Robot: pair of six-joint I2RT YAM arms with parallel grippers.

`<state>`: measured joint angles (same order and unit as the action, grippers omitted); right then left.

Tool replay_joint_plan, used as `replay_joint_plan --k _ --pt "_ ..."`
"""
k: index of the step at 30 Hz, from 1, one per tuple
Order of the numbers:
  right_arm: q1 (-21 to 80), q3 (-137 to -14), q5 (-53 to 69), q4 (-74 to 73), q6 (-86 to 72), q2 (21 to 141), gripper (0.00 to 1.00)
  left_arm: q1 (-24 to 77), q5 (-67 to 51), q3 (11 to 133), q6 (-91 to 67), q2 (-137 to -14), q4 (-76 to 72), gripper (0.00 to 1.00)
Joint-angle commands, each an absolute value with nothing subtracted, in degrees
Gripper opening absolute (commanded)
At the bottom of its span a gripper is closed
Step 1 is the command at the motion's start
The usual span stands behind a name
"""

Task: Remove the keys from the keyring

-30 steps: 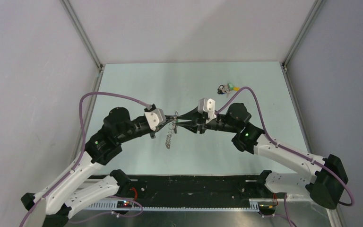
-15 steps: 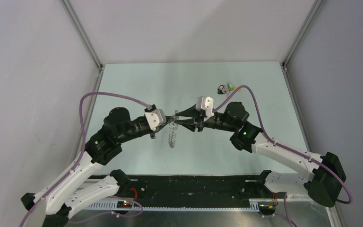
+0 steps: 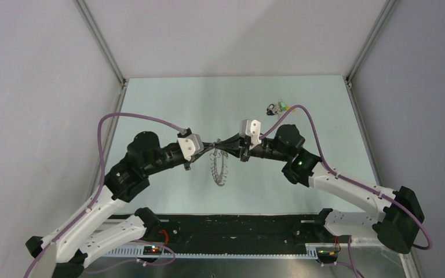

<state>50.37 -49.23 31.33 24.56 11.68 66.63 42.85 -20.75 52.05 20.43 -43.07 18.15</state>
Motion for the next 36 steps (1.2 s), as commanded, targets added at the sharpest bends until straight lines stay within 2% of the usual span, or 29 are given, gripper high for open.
replay_joint_plan --k 1,6,27,36 --pt "50.24 -52.03 31.32 23.79 12.34 65.21 0.0 42.94 -20.51 52.99 20.01 -41.91 14.82 0.0" --pt "48.61 -51.83 30.97 23.89 8.67 62.68 0.0 42.96 -16.76 52.59 20.27 -40.38 14.13 0.0" --pt "46.89 -51.59 33.37 39.98 -2.0 61.58 0.0 42.91 -20.21 52.48 19.75 -42.72 14.13 0.0" --pt "46.98 -51.58 34.45 41.58 -3.42 61.76 0.0 42.95 -19.6 52.46 19.75 -42.57 14.12 0.0"
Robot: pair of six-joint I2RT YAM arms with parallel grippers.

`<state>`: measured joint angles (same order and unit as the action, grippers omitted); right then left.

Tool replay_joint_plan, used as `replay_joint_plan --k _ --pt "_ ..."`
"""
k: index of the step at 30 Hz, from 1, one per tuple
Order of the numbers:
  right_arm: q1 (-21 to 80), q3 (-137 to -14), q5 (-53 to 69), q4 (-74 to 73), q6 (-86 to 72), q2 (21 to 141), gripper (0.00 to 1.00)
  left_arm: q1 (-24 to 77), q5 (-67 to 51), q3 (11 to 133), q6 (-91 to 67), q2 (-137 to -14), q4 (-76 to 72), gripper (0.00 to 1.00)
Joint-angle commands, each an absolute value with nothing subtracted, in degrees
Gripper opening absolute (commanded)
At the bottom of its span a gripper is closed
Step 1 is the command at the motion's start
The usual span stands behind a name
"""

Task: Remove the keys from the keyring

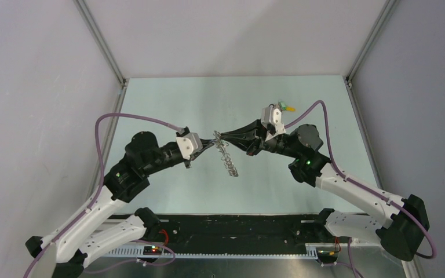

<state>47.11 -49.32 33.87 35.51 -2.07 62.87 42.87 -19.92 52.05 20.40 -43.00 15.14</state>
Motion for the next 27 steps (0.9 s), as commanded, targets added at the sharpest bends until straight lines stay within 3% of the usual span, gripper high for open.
replay_joint_plan --k 1,27 --pt "46.96 -51.59 34.45 41.36 -3.38 61.69 0.0 42.97 -19.38 52.42 19.76 -42.42 14.09 0.0" --pt "49.35 -47.81 23.26 37.95 4.47 57.27 0.0 42.93 -17.83 52.42 19.7 -41.42 13.99 0.0"
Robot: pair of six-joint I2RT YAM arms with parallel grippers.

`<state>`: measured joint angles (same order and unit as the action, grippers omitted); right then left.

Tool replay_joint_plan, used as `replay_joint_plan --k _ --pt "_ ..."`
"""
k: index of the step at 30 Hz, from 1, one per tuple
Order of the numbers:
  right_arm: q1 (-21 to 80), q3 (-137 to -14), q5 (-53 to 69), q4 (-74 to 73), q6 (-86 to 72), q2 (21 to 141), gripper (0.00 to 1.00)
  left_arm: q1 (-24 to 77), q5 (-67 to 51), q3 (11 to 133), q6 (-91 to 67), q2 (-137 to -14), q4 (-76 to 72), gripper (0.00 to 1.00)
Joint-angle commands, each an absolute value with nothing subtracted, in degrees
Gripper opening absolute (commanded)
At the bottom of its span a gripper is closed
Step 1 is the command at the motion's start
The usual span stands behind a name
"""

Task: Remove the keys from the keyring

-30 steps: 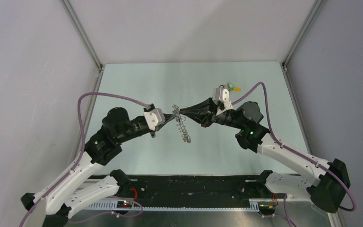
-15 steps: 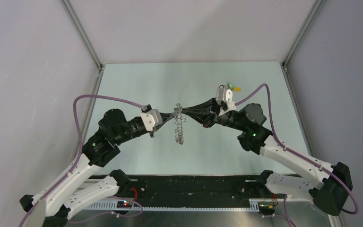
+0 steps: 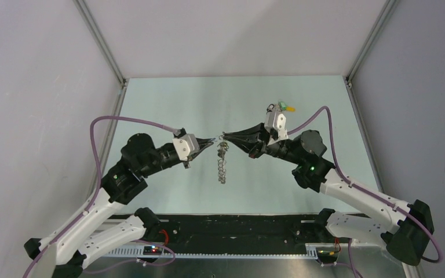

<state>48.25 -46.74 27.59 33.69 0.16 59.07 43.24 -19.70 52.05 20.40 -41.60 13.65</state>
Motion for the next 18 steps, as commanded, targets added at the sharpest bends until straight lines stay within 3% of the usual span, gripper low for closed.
replay_joint_plan --k 1,18 --pt "50.2 -47.81 22.61 37.96 6.06 57.58 0.0 42.92 -17.95 52.44 19.69 -41.53 14.05 0.0" --pt "52.67 -51.42 22.41 42.88 11.33 63.19 0.0 43.08 -20.34 52.59 19.0 -43.38 14.03 0.0"
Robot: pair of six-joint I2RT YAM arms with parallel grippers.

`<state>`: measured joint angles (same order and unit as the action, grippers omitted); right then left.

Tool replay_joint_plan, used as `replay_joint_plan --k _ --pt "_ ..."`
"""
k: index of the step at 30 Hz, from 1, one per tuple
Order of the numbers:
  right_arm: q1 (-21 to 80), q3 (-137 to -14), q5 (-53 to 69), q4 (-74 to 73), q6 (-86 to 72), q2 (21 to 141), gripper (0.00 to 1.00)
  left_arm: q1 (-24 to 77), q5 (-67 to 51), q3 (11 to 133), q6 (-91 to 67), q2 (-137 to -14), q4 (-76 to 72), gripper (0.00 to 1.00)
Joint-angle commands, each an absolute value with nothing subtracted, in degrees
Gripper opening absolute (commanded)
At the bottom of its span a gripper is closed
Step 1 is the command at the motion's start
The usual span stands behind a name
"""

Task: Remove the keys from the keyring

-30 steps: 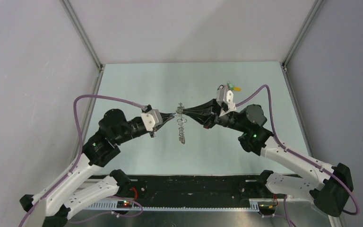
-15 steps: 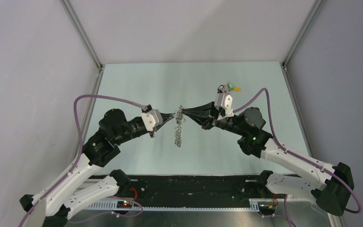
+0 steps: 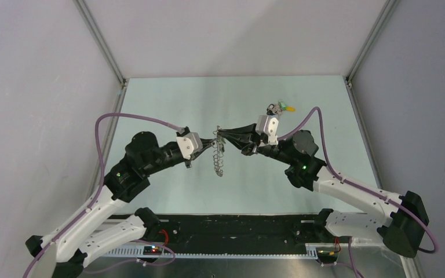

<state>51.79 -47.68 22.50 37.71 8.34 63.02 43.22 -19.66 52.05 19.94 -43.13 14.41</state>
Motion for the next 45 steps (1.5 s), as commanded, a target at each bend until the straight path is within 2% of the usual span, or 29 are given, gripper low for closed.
replay_joint_plan --k 1,22,32,41,43,44,45 --pt "52.79 -51.42 22.21 43.15 11.56 63.23 0.0 43.12 -20.37 52.57 18.97 -43.48 14.03 0.0" --pt "55.09 -50.31 5.56 32.66 20.03 59.71 0.0 43.08 -14.17 52.15 20.14 -41.35 14.05 0.0" --pt "55.56 -48.55 5.12 26.08 19.59 57.79 0.0 43.12 -12.46 52.2 20.21 -40.88 14.07 0.0" --pt "55.7 -46.7 10.37 22.45 16.4 57.4 0.0 43.07 -11.53 52.21 20.19 -40.52 14.08 0.0" --pt "55.68 -46.67 13.22 21.64 15.77 57.66 0.04 43.08 -12.71 52.27 20.21 -40.47 14.05 0.0" --pt "55.69 -46.67 14.08 21.32 15.76 57.94 0.15 43.07 -13.08 52.24 20.17 -40.45 13.99 0.0" --pt "55.63 -46.67 15.67 20.84 15.84 57.97 0.2 43.11 -13.68 52.22 20.16 -40.44 13.98 0.0"
